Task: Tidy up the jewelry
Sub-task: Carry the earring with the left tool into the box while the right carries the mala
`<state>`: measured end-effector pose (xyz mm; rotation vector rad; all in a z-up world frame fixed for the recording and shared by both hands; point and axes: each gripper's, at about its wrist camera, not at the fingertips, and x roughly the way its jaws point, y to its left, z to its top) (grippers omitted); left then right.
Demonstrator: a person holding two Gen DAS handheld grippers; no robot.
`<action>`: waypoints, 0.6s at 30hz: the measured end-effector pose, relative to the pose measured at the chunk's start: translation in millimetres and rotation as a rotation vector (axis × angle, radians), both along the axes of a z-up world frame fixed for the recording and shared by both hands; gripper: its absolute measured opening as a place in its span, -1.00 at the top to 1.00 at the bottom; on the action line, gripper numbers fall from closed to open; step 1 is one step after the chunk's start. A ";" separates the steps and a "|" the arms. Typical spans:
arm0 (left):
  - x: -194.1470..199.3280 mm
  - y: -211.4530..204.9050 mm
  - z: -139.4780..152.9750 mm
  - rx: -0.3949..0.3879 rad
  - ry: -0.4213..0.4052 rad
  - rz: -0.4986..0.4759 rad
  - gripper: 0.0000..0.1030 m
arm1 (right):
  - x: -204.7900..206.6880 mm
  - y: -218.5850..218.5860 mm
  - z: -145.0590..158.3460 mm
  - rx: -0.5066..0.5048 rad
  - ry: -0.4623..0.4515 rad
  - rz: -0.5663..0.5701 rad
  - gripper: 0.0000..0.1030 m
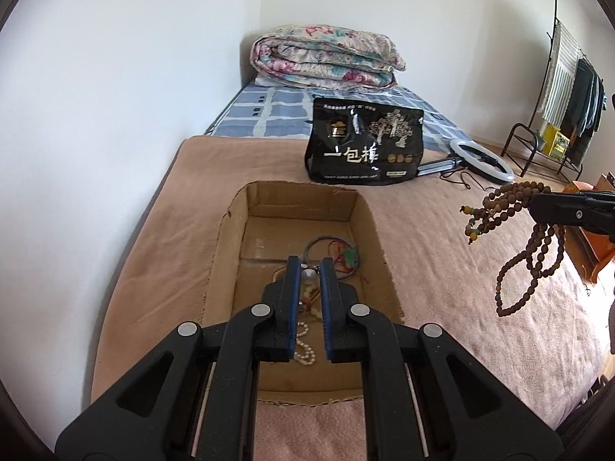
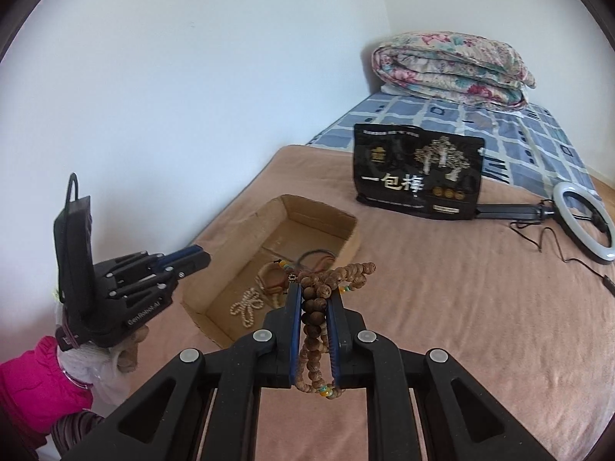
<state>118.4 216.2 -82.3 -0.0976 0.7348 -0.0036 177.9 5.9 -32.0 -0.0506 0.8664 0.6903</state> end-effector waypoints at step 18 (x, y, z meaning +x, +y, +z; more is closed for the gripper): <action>-3.2 21.9 -30.5 -0.033 0.044 0.031 0.84 | 17.4 73.8 -28.8 0.048 0.084 0.029 0.80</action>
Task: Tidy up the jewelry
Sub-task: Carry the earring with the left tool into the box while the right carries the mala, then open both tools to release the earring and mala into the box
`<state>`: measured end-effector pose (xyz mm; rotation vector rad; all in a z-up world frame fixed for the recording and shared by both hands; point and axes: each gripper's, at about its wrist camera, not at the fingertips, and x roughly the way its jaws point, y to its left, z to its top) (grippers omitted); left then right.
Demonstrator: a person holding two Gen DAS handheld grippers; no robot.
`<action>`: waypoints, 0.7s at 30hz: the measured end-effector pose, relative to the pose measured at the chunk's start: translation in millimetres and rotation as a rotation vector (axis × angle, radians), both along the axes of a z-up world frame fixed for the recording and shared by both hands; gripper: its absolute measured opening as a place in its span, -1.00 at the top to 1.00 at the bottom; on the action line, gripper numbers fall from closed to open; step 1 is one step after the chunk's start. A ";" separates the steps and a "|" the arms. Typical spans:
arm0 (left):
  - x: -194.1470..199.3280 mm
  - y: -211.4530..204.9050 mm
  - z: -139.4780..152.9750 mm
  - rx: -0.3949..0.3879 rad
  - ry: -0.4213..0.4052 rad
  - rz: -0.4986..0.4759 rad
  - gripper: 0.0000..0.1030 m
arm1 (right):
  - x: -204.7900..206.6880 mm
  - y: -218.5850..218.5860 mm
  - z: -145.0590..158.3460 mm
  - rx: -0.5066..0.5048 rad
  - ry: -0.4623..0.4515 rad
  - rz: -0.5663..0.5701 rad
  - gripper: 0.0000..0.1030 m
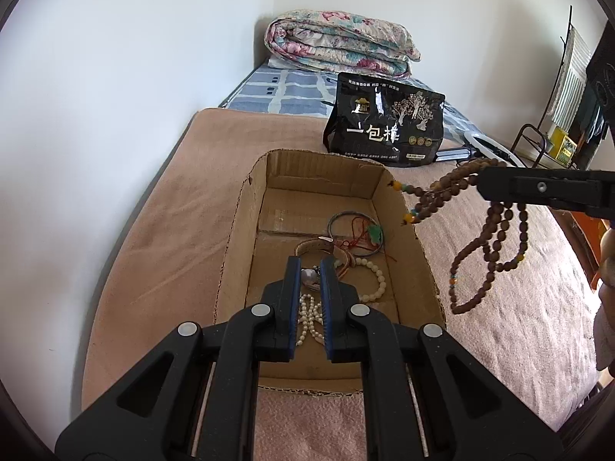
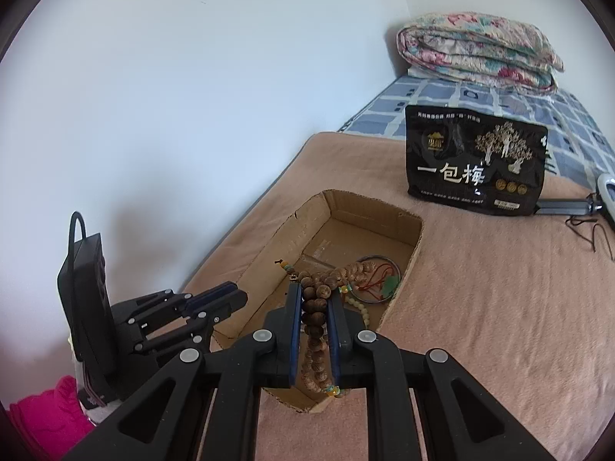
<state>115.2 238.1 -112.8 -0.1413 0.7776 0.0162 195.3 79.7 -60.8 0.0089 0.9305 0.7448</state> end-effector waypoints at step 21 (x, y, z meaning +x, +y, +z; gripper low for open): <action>7.1 -0.2 -16.3 -0.005 0.041 -0.001 0.84 | 12.4 26.9 -49.4 -0.086 0.052 -0.034 0.73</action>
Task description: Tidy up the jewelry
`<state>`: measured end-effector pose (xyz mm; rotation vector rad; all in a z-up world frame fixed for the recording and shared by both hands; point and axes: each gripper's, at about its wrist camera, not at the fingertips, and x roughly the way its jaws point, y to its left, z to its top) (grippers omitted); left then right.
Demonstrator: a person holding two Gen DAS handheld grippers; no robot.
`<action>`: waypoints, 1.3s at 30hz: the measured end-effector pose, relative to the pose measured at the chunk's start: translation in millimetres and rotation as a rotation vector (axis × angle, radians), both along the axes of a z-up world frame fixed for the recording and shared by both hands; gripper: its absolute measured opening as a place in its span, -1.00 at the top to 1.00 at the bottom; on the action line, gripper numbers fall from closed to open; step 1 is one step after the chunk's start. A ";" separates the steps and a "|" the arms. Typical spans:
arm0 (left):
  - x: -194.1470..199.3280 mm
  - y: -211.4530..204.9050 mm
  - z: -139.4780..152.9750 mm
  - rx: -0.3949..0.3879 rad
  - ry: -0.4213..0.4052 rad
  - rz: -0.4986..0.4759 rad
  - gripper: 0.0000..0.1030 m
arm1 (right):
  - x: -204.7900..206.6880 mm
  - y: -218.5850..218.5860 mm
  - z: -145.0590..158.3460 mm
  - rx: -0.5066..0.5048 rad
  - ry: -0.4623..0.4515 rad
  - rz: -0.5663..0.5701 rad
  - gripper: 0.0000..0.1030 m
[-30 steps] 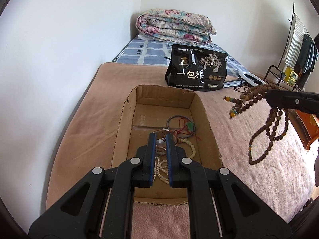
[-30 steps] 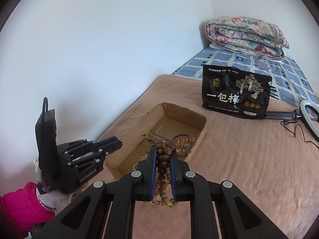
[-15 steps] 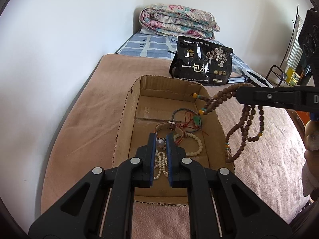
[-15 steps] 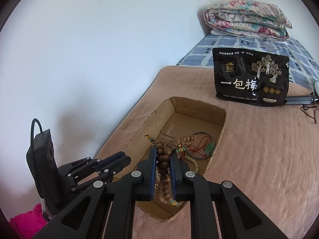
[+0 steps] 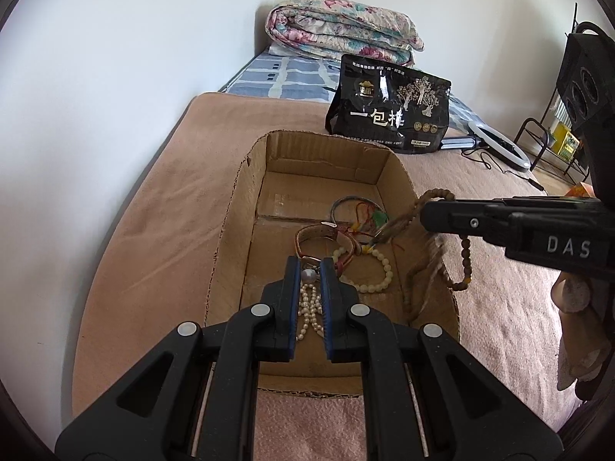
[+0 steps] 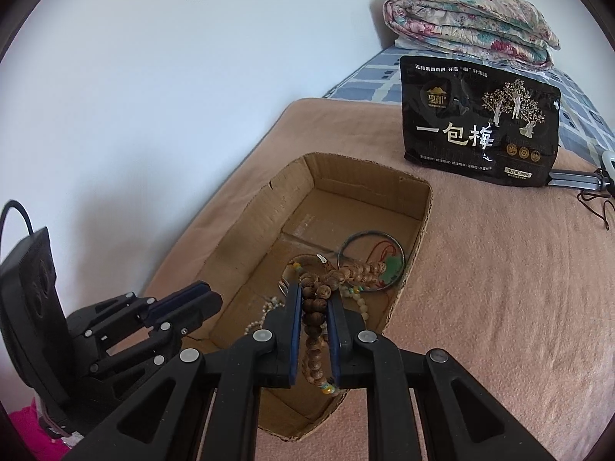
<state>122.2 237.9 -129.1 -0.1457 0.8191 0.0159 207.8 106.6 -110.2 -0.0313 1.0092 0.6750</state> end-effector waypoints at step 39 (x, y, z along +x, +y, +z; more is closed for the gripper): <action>-67.3 -60.4 98.8 0.077 -0.130 0.032 0.35 | -72.3 -69.6 76.8 -0.024 -0.235 -0.035 -0.35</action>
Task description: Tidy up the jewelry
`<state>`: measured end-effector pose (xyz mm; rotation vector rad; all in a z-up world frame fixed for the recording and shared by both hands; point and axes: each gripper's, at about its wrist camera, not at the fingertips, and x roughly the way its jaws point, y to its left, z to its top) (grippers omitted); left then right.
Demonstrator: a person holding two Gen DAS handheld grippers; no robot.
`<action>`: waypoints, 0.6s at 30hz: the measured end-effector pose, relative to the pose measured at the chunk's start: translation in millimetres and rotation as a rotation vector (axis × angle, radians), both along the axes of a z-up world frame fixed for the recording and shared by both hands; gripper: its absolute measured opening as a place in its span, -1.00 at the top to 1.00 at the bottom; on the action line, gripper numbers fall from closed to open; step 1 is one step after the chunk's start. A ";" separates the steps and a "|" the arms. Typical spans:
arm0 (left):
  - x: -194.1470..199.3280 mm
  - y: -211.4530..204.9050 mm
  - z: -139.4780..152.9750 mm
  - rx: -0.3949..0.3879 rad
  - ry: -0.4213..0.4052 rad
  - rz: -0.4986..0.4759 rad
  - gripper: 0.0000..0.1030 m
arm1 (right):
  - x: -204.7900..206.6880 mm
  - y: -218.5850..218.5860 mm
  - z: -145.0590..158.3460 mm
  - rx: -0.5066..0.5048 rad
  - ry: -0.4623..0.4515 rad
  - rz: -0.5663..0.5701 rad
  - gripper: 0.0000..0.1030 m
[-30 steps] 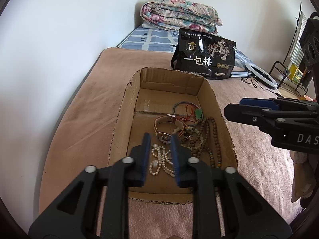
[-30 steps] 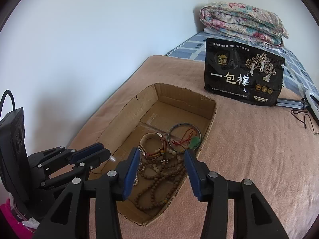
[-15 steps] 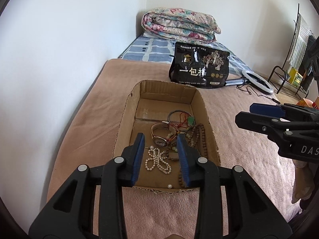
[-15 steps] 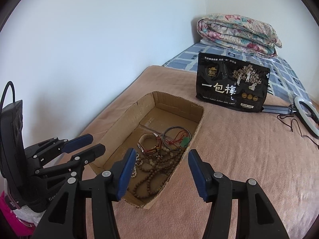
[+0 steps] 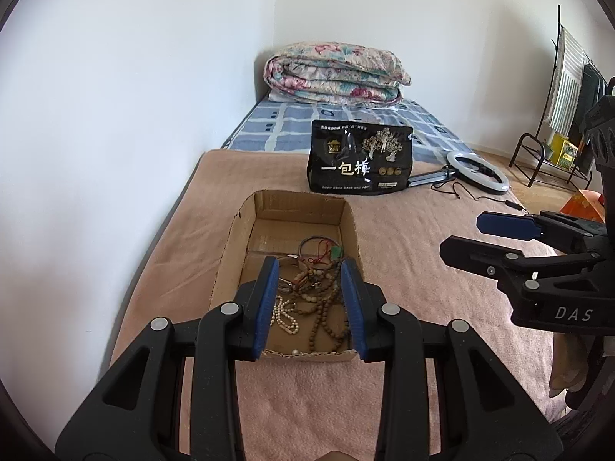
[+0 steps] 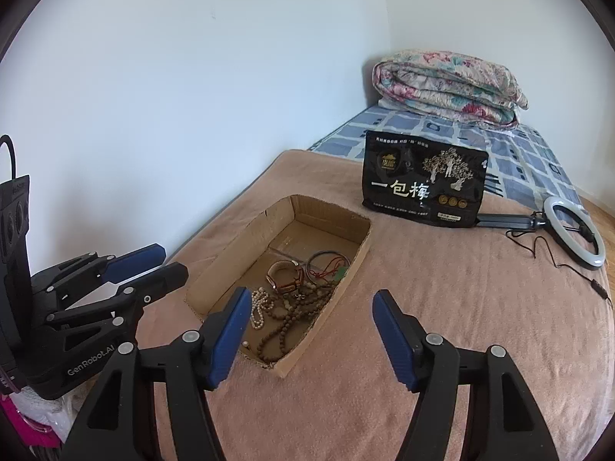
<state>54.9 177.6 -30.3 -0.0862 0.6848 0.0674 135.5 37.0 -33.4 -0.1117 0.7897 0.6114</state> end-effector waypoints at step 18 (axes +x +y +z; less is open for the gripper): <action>-38.0 -17.2 22.3 0.013 -0.067 0.090 -0.56 | -24.9 -44.1 13.4 0.004 -0.074 -0.042 -0.84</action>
